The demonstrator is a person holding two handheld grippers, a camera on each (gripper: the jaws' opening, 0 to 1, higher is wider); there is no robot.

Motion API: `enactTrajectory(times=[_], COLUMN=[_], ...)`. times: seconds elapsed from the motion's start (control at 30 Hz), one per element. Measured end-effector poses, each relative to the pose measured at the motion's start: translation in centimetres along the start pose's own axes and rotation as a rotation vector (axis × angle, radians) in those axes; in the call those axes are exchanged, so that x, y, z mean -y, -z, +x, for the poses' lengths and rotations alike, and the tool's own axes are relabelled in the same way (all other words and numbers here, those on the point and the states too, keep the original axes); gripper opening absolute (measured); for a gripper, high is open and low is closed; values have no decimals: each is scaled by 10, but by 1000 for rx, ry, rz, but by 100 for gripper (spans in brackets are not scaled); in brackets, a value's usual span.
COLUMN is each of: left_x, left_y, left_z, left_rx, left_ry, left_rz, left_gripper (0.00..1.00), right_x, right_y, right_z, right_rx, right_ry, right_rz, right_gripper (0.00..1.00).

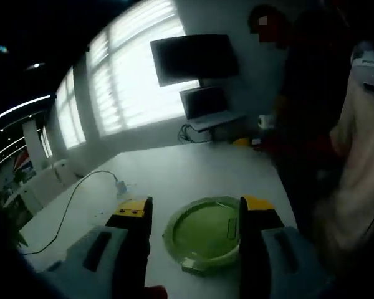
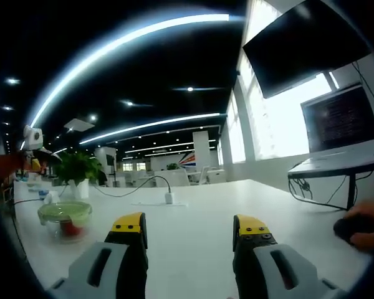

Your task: Open container latches remove lid place lid upside down on tabletop take tomato from container place on tabletop

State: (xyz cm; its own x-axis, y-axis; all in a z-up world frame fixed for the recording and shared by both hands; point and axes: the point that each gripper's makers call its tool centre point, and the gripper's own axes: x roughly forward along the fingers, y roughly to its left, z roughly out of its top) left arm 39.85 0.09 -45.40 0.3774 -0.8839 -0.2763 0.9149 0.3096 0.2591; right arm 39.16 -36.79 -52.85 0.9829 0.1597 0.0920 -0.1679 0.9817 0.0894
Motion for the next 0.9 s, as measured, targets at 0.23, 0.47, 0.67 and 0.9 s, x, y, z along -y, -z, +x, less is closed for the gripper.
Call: enactTrajectory(times=[0.23,0.47,0.67,0.9], left_x=[5,9,19,27], left_y=[3,22,39,58], left_z=[20,38,51,61], left_rx=[-44,-137,-202,-267], left_ry=[98,156,201,232], left_rz=[-5,-2,-8,-25], left_gripper=[48,51,52,54], right_x=[-1,0,1,1], right_y=[4,7,12,9], right_z=[-3,-9,-8,-7], right_rx=[-10,-5,-18,-8], right_ry=[1,8,6,0], right_rz=[2,8,11,10], right_gripper=[50,50,50,50])
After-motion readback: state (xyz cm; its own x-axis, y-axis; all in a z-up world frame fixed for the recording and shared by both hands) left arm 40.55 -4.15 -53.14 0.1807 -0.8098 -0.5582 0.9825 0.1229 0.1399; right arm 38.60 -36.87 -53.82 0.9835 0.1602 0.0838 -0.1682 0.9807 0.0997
